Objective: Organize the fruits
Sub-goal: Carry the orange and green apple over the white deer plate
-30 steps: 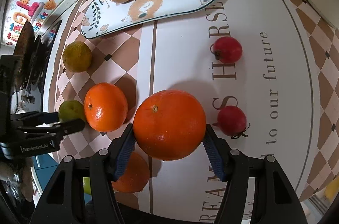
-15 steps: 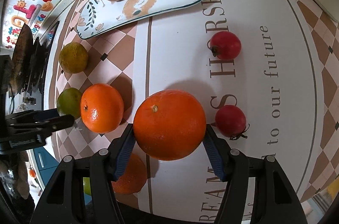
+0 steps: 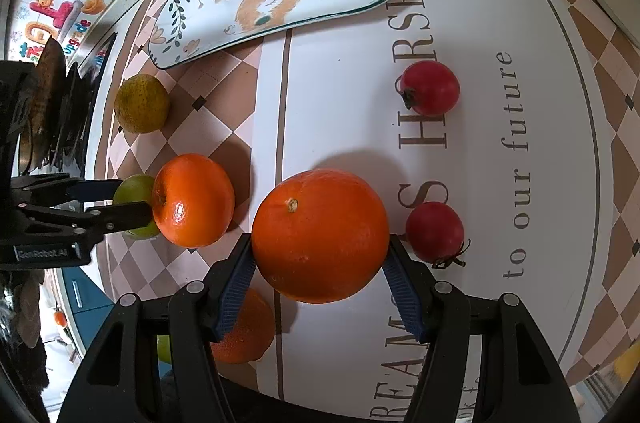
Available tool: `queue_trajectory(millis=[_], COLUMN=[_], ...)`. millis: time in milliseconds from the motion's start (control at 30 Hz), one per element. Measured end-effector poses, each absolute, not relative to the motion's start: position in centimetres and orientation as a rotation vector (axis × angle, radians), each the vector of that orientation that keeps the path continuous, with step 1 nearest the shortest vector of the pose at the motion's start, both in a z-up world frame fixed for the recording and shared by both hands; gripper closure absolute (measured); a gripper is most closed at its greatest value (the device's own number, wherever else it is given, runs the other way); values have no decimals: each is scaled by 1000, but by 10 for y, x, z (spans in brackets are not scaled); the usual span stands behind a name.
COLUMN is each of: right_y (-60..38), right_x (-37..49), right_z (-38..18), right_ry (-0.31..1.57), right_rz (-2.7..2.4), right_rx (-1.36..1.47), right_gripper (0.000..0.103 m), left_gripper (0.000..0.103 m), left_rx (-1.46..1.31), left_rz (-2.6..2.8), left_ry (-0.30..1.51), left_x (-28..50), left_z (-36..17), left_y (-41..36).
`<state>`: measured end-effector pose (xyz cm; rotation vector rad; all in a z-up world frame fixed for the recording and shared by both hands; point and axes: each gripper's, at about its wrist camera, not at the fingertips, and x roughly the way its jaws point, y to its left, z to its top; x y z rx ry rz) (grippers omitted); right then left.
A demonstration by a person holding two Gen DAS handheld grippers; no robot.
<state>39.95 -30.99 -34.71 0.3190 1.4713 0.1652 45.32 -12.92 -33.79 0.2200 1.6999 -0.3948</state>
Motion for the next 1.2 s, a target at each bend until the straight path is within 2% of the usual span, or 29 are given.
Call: queue_trajectory(millis=[267, 533, 633, 667, 700, 733, 833, 933, 1000, 1067, 1200], right_y=[-307, -320, -323, -324, -324, -324, -321, -318, -316, -315, -314], right_x=[396, 395, 398, 400, 402, 405, 416, 428, 434, 436, 439], right_z=[-348, -342, -338, -336, -334, -331, -324, -320, -317, -315, -317], right_ry=[1463, 1438, 1428, 1423, 1418, 1413, 1397, 1386, 1379, 1375, 1383], right_rz=[159, 135, 131, 132, 134, 138, 147, 153, 155, 158, 159], right_rx=[307, 354, 375, 382, 390, 398, 397, 395, 389, 389, 393], right_gripper=[37, 37, 37, 37, 37, 37, 37, 37, 37, 37, 37], left_gripper=[49, 50, 55, 62, 74, 75, 75, 75, 68, 57, 49], left_rx=[206, 140, 101, 86, 76, 64, 120, 151, 145, 154, 119], left_rz=[-390, -314, -321, -322, -336, -353, -401, -398, -406, -394, -375], left_ry=[1678, 1636, 1631, 1622, 1625, 1631, 1627, 1639, 1671, 1662, 1665], left_x=[451, 446, 448, 449, 454, 456, 465, 471, 471, 473, 484], left_z=[-342, -325, -313, -308, -300, -297, -282, -299, -313, -317, -324], left_y=[-136, -96, -90, -88, -87, -88, -104, -109, -108, -104, -93])
